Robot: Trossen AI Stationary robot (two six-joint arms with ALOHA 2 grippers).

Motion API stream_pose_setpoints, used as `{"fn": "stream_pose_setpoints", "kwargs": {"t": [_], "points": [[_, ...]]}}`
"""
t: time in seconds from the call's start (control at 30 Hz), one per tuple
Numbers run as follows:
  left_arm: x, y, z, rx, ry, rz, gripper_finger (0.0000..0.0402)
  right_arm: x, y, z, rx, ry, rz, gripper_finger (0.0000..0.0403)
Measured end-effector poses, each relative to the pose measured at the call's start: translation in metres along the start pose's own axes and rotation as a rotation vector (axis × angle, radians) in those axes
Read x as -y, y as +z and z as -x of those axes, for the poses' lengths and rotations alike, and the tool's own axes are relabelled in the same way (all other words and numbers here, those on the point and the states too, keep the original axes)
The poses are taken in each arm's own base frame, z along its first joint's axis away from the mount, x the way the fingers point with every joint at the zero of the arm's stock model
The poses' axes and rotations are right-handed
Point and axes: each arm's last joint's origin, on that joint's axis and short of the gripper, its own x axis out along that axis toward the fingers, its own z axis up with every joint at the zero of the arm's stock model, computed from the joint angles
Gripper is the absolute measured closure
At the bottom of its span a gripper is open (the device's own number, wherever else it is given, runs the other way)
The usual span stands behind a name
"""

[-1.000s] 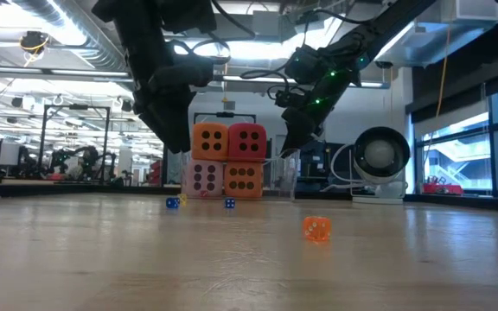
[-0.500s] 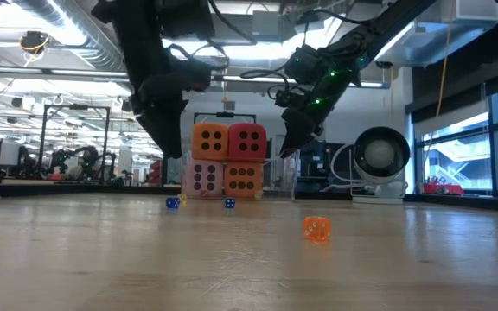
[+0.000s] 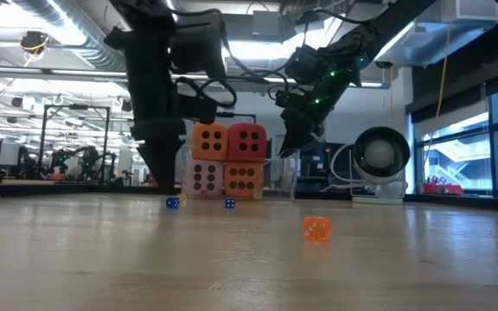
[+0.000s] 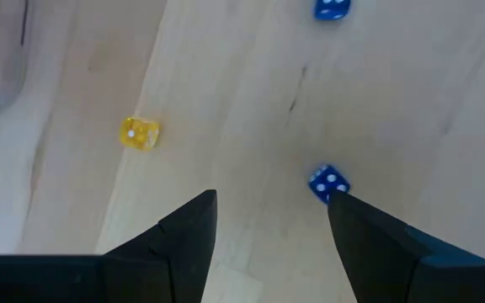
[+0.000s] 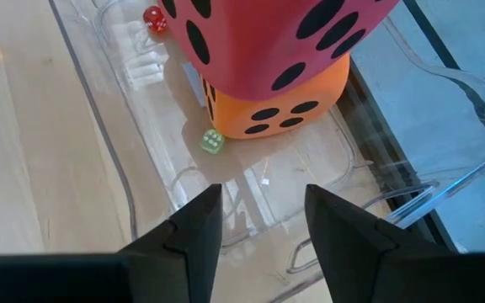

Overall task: Pick & Place Dice
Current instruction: Put the small blue dice in the transparent bin

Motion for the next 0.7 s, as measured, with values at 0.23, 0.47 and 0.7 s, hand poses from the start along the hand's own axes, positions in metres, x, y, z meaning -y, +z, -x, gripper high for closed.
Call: {"fn": "stream_pose_setpoints", "kwargs": {"t": [0.23, 0.47, 0.7], "points": [[0.001, 0.005, -0.002, 0.033, -0.057, -0.055, 0.0178, 0.0, 0.001, 0.003, 0.005, 0.0, -0.073, 0.0231], [0.003, 0.004, -0.001, 0.013, -0.138, -0.159, 0.0178, 0.001, 0.008, 0.019, 0.058, 0.006, -0.09, 0.0231], [0.002, 0.005, -0.002, 0.019, -0.154, -0.182, 0.0178, -0.001, 0.011, 0.026, 0.088, 0.061, -0.121, 0.0231]]}}
